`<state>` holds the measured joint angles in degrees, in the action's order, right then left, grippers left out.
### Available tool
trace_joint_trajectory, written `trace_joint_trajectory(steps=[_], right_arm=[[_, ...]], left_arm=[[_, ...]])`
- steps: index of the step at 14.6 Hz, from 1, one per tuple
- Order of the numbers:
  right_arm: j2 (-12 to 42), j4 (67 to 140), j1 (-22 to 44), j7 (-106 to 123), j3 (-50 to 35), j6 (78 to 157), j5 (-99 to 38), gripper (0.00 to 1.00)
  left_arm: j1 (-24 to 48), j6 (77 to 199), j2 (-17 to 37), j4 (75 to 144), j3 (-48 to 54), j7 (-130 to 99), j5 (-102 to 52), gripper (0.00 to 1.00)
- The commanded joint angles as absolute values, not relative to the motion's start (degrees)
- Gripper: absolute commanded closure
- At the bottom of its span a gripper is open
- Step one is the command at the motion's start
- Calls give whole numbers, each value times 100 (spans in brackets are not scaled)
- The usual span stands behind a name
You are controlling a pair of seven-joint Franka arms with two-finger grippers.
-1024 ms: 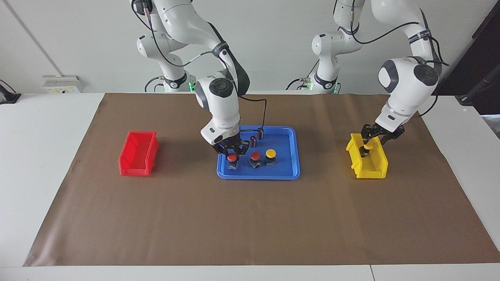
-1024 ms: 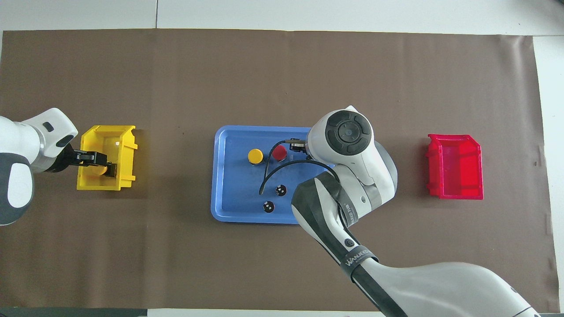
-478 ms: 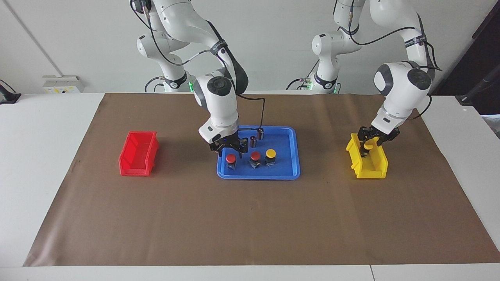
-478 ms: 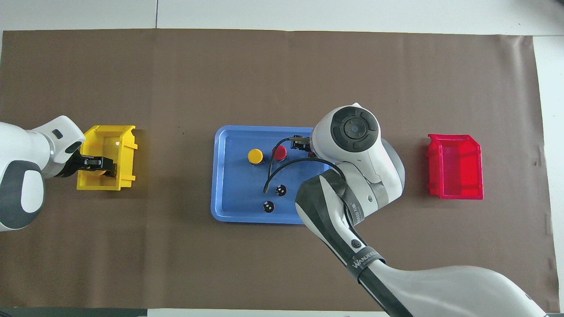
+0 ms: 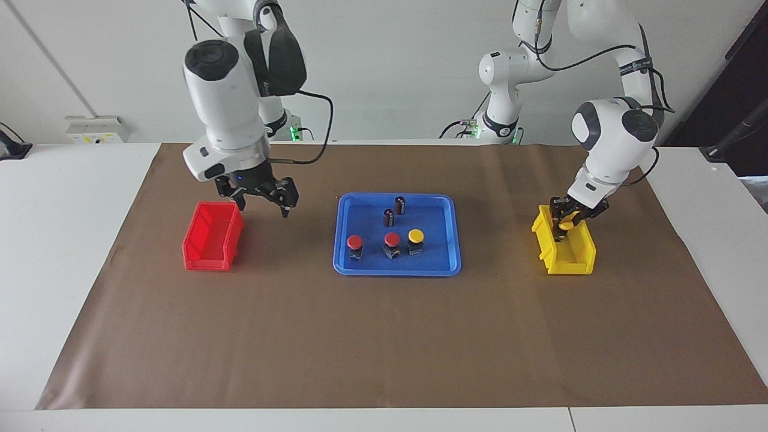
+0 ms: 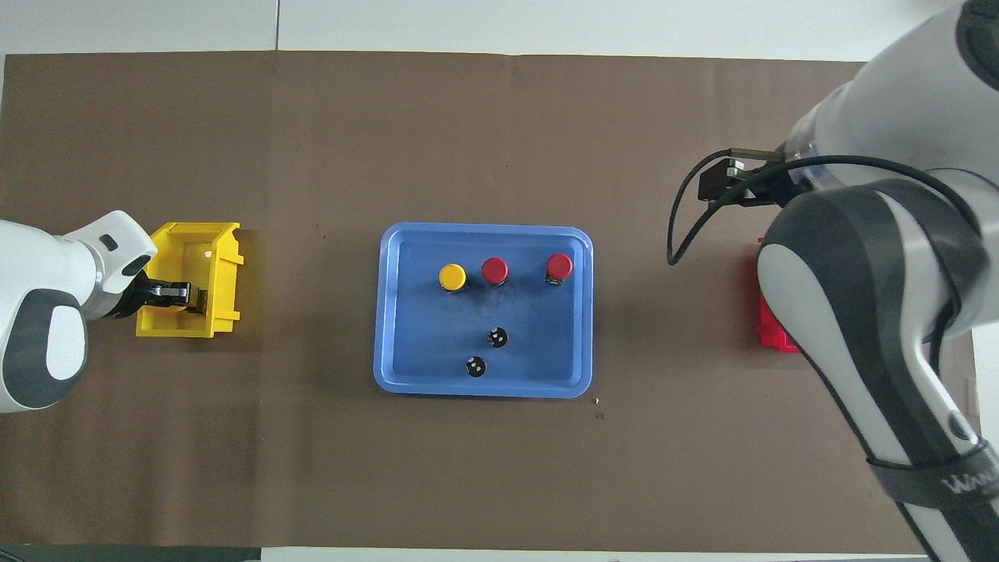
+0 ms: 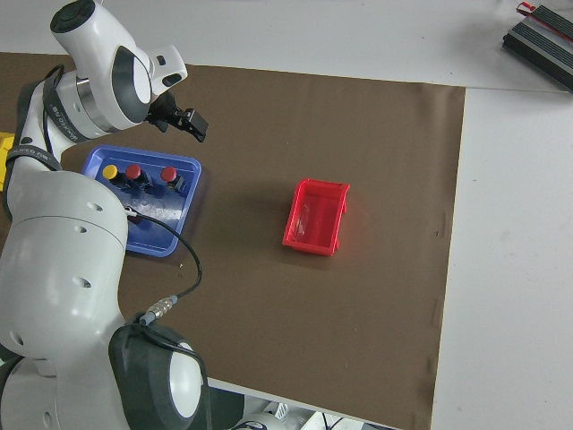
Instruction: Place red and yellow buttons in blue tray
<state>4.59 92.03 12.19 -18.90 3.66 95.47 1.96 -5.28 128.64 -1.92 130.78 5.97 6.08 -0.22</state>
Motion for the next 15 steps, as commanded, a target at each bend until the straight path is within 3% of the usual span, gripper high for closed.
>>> trace_joint_trajectory(steps=[1, 3, 6, 11, 15], right_arm=[[19, 9272, 557, -1102, 316, 9002, 220, 0], [-140, 9264, -103, -250, 299, 8825, 124, 0], [-210, 9272, -588, 246, 352, 8771, 123, 0], [-325, 9422, -668, 237, 132, 8771, 237, 0], [-185, 9396, -738, 193, -61, 8859, 229, 0]], left_arm=[[-536, 12895, -36, 12799, 598, 554, -149, 93], [-501, 11994, 0, 12028, 606, 344, -158, 93], [-309, 10681, 96, 10743, 633, -50, -595, 93], [1376, 11643, 263, 10995, 642, -2412, -633, 95], [2213, 11918, 685, 11039, 642, -3058, -624, 95]])
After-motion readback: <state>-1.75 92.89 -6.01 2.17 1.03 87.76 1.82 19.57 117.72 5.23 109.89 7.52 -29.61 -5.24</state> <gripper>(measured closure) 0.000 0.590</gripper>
